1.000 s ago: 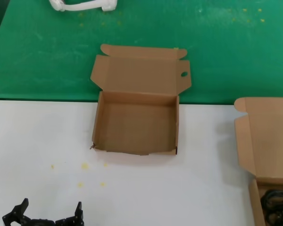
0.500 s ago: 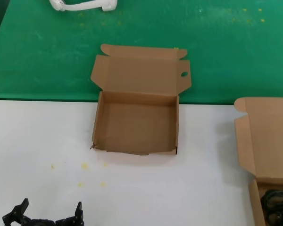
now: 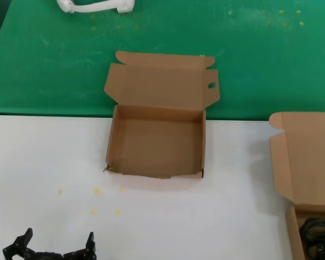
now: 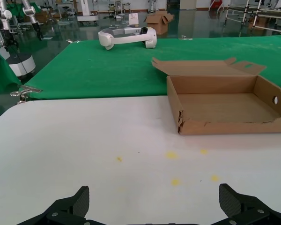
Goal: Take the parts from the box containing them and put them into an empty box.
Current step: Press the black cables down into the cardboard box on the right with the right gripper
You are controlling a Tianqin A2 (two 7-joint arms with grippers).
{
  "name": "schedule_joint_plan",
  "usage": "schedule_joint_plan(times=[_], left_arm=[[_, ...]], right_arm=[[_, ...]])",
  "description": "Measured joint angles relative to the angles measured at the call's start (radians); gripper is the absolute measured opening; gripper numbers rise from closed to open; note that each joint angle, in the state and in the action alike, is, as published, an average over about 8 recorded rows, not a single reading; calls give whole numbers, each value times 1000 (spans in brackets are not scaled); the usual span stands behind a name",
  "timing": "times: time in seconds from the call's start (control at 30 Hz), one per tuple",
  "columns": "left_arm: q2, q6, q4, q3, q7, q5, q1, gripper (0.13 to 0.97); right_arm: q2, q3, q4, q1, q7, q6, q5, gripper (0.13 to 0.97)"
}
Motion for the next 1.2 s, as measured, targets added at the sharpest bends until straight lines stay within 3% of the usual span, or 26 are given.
schedule_joint_plan(times=[0.47,0.67,0.9,1.2], left_arm=[[0,0,0,0,0,0,0,966],[0,0,0,0,0,0,0,966],[0,0,0,0,0,0,0,966],[0,0,0,0,0,0,0,966]], right_arm=[[-44,3,-96,131,631,-389,-549,966],[-85,73,-118,124,860,-495,-797,966],[-157,218,-163,80,947,-607,-963,966],[-249,370,-207,20,934,-705,-1049,966]])
